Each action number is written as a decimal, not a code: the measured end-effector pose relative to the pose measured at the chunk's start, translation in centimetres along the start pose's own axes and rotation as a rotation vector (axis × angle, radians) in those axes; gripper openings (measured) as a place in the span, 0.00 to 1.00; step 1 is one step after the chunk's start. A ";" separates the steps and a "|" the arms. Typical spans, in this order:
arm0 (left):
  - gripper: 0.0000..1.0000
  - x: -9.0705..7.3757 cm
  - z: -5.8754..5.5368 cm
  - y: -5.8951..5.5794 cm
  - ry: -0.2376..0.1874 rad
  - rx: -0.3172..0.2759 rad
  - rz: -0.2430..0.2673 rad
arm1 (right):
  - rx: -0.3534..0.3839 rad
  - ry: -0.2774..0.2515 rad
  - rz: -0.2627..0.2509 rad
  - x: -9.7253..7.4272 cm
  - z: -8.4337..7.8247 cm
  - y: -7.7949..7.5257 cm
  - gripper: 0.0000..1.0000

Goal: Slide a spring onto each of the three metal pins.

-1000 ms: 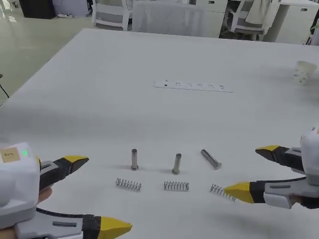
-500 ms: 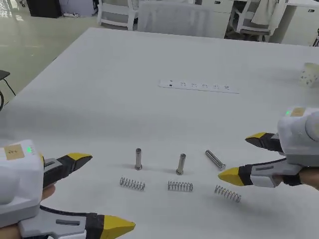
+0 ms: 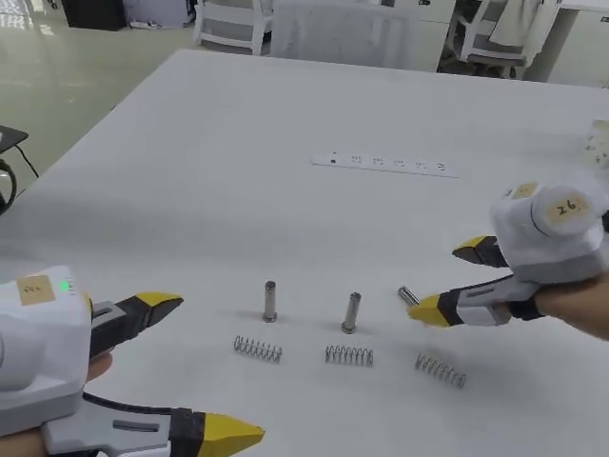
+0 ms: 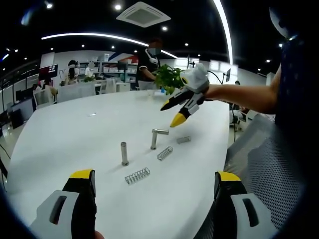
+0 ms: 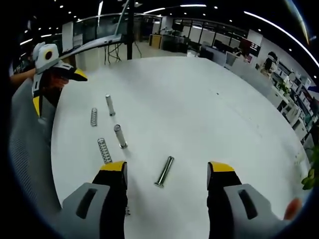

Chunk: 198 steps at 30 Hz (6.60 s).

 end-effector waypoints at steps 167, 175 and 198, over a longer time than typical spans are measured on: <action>0.92 -0.2 1.2 -0.6 0.009 0.064 -0.011 | 0.271 0.166 -0.024 -0.5 -1.4 2.2 0.06; 0.92 -0.3 1.3 -0.7 0.008 0.069 -0.013 | 0.256 0.162 -0.020 -0.6 -1.3 2.3 0.06; 0.92 -0.3 1.4 -0.7 0.007 0.074 -0.015 | 0.204 0.113 -0.030 -1.2 -0.9 2.5 0.14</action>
Point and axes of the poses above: the centre of the closed fingertips' face, and the gripper's own axes: x roughly forward along the fingers, y roughly to its left, z roughly out of its top, the point moved 7 cm from there along -x, roughly backward along the fingers, and after that the axes turned 7 degrees about y, right-handed, at the moved point
